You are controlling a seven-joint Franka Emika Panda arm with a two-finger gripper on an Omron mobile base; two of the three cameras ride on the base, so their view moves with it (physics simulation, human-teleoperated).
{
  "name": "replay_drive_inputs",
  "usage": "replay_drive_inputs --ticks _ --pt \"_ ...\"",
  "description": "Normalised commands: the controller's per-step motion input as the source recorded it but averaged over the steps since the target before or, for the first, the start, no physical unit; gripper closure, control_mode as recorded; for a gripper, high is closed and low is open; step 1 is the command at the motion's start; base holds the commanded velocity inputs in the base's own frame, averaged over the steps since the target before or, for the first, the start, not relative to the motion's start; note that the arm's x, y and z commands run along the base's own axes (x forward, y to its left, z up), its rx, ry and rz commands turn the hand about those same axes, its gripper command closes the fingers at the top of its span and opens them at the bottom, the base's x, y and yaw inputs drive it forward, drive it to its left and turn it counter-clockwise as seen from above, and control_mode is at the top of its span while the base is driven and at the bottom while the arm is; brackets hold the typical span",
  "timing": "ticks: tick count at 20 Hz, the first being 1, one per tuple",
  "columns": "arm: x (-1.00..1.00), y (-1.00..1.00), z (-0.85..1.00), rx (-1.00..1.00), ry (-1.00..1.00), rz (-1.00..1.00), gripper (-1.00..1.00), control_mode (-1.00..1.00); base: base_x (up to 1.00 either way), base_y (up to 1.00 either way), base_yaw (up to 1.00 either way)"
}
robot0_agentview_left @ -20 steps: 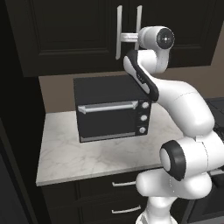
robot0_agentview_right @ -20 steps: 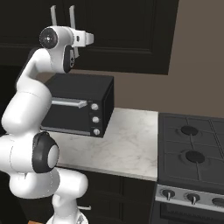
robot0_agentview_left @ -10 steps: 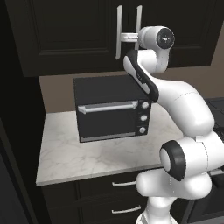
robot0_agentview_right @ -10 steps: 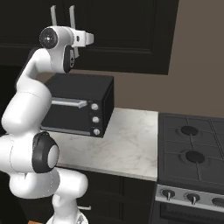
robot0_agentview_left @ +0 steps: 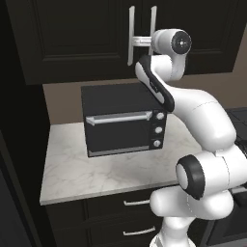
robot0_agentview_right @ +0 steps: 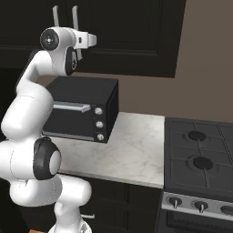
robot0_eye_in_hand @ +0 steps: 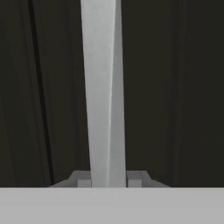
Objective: Move the bowls from the cabinet to the plates on the dining table.
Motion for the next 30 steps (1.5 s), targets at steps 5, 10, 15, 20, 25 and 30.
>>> replay_drive_inputs --ticks 5,10,15,20,25,30 --pt "0.0 0.0 0.0 0.0 0.0 0.0 1.0 -1.0 0.0 0.0 0.0" --pt "0.0 0.0 0.0 0.0 0.0 0.0 1.0 -1.0 0.0 0.0 0.0" --pt "0.0 0.0 0.0 0.0 0.0 0.0 1.0 -1.0 0.0 0.0 0.0" --pt "-0.01 0.0 0.0 0.0 0.0 0.0 1.0 -1.0 0.0 0.0 0.0" --pt "-0.13 0.0 0.0 0.0 0.0 0.0 1.0 -1.0 0.0 0.0 0.0" --pt "-0.22 0.0 0.0 0.0 0.0 0.0 1.0 -1.0 0.0 0.0 0.0"
